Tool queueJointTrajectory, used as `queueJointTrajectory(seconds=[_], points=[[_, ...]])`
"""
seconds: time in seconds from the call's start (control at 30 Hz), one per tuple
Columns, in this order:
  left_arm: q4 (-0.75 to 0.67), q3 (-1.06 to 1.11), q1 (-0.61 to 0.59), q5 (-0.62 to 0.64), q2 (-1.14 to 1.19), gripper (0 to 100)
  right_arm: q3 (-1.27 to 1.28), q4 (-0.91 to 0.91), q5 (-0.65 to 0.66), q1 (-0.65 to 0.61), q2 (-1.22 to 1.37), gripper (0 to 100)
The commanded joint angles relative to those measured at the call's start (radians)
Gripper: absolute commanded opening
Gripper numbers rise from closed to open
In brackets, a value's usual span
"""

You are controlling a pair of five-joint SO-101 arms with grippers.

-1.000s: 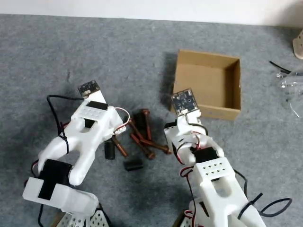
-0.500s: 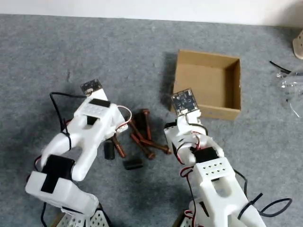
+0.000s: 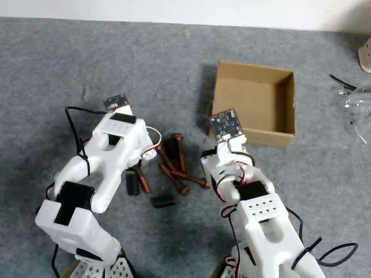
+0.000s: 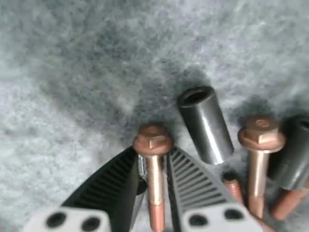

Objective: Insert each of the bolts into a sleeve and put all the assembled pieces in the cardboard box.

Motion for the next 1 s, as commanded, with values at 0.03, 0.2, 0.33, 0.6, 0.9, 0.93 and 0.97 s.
queueJointTrajectory(seconds=[0.03, 0.2, 0.33, 0.6, 0.9, 0.93, 0.97], points=[[0.025, 0.027, -0.035, -0.061, -0.108, 0, -0.007, -0.033, 0.011, 0.012, -0.03, 0.3], [0.021, 0.162, -0.031, -0.064, -0.338, 0, -0.007, -0.033, 0.008, 0.012, -0.03, 0.3], [-0.068, 0.311, -0.036, -0.064, -0.555, 0, -0.007, -0.033, 0.005, 0.012, -0.03, 0.4], [-0.166, 0.562, -0.036, -0.064, -0.97, 0, -0.007, -0.033, 0.003, 0.01, -0.03, 0.4], [-0.267, 0.803, -0.036, -0.064, -1.399, 0, -0.007, -0.033, 0.003, 0.01, -0.03, 0.4], [-0.275, 0.831, -0.036, -0.064, -1.451, 1, -0.007, -0.033, 0.003, 0.01, -0.03, 0.4], [-0.281, 0.857, -0.036, -0.064, -1.501, 1, -0.007, -0.033, 0.003, 0.01, -0.03, 0.4]])
